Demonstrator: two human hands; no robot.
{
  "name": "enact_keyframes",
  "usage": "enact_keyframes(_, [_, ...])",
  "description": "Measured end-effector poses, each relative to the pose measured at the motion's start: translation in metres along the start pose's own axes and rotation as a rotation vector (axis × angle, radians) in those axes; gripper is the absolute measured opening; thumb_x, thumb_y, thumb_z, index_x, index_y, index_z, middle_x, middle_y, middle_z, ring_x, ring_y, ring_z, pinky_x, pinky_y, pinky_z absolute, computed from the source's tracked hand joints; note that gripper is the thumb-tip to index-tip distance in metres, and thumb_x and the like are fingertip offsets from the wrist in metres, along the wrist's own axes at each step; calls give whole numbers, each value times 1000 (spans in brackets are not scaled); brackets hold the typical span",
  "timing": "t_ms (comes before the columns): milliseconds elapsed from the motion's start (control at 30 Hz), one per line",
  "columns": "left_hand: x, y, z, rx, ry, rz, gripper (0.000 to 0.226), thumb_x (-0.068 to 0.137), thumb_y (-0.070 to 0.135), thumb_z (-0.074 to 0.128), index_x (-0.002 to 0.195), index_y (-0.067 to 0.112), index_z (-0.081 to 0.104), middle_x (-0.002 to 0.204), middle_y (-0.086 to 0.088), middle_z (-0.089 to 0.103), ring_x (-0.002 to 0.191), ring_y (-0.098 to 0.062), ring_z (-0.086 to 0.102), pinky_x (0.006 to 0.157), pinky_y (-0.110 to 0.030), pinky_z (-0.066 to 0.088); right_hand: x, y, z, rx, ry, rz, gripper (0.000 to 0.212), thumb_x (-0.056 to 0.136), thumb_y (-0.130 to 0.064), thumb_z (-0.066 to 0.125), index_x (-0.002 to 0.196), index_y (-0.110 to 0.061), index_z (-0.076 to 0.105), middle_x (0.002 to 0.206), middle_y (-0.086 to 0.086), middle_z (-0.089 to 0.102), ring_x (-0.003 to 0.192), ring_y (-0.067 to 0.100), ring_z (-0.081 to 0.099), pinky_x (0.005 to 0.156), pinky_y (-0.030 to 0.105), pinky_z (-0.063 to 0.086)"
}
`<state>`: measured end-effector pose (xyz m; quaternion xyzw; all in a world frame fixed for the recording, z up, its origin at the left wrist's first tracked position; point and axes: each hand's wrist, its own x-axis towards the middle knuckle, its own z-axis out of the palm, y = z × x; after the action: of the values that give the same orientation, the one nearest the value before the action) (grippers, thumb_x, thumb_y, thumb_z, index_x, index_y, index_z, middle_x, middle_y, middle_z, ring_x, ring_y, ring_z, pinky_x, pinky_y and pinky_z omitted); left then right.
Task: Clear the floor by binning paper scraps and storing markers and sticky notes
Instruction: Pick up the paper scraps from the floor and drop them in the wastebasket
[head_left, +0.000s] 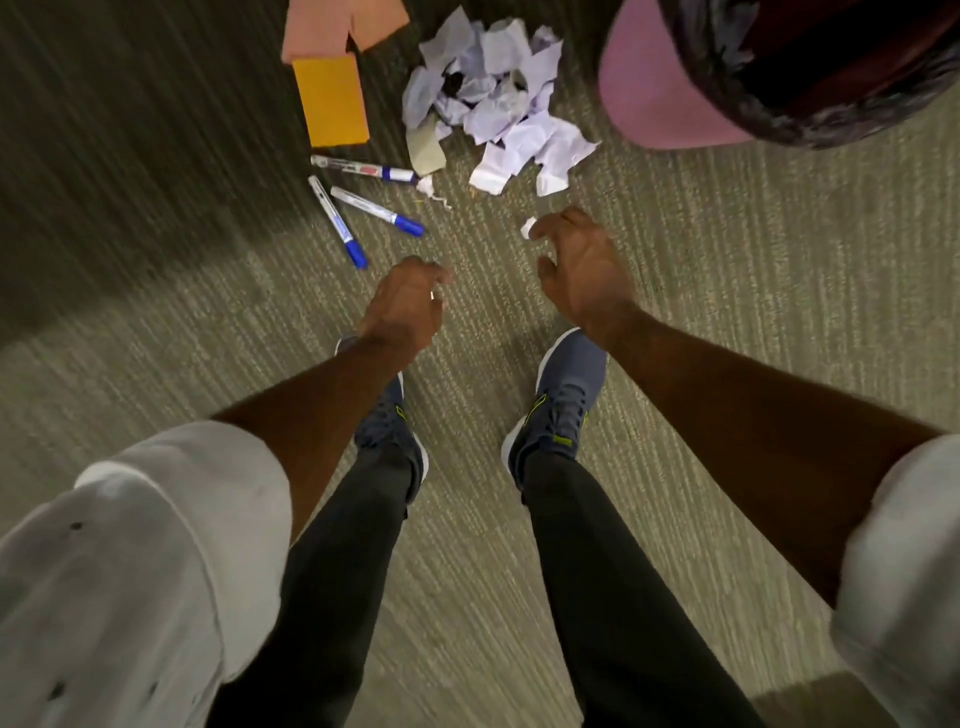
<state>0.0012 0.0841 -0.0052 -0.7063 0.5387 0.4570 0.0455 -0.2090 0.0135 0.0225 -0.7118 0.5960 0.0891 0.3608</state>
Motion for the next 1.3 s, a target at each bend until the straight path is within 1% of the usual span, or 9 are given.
enact_keyframes(367, [48, -59, 67, 245, -159, 47, 35, 94, 9, 64, 128, 15, 60, 140, -11, 42, 124, -29, 52, 105, -42, 49, 56, 31, 77, -150, -85, -18, 56, 89, -4, 56, 143, -15, 48, 150, 13, 39, 129, 32, 48, 109, 35, 37])
enact_keyframes(500, [58, -81, 75, 253, -105, 149, 22, 99, 10, 47, 111, 8, 65, 129, -14, 51, 108, -33, 57, 88, -41, 48, 72, 38, 93, -211, -67, -31, 56, 90, 0, 55, 143, -14, 48, 151, 14, 37, 132, 31, 42, 113, 33, 30])
enact_keyframes(700, [71, -79, 54, 146, -41, 160, 21, 92, 4, 60, 109, 16, 61, 109, -8, 59, 93, -21, 61, 71, -27, 42, 87, 38, 85, -229, -31, -38, 35, 98, -4, 50, 132, -9, 55, 137, 16, 47, 124, 31, 48, 106, 37, 39])
enact_keyframes(833, [85, -54, 34, 41, 119, 217, 36, 95, 10, 60, 130, 19, 55, 119, -6, 59, 103, -18, 59, 83, -29, 51, 100, 35, 64, -129, 156, -47, 39, 95, -9, 54, 134, -8, 50, 137, 15, 45, 115, 31, 55, 96, 36, 47])
enact_keyframes(967, [113, -27, 14, 212, 180, 357, 31, 93, 16, 66, 122, 25, 69, 128, -2, 59, 122, -20, 50, 99, -33, 49, 119, 41, 39, 46, 204, 35, 68, 94, -8, 58, 155, -10, 29, 161, 17, 22, 145, 34, 34, 115, 38, 35])
enact_keyframes(1067, [131, -11, 9, 275, 239, 321, 24, 88, 16, 72, 108, 28, 74, 162, 0, 27, 152, -29, 17, 118, -48, 35, 133, 50, 31, 55, 128, -31, 81, 93, -4, 61, 159, -11, 16, 167, 19, 4, 148, 15, 25, 114, 25, 29])
enact_keyframes(1133, [142, -6, 9, 271, 284, 273, 24, 89, 15, 70, 112, 23, 73, 169, -1, 6, 156, -34, 0, 120, -52, 32, 142, 54, 30, -34, 30, -28, 83, 94, -8, 62, 160, -18, 13, 167, 16, 5, 152, 22, 23, 119, 26, 26])
enact_keyframes(1233, [160, -3, 10, 262, 219, 204, 24, 93, 11, 67, 113, 23, 73, 169, -3, -5, 156, -37, -3, 114, -50, 42, 148, 55, 39, -134, -2, -72, 74, 94, -6, 61, 157, -22, 26, 163, 12, 20, 145, 28, 37, 118, 30, 32])
enact_keyframes(1300, [167, -3, 12, 271, 207, 189, 28, 94, 11, 64, 120, 18, 70, 168, -10, 4, 155, -38, 7, 116, -50, 39, 150, 55, 46, -147, 44, -99, 64, 91, -3, 58, 150, -21, 40, 159, 9, 27, 136, 26, 45, 111, 30, 38])
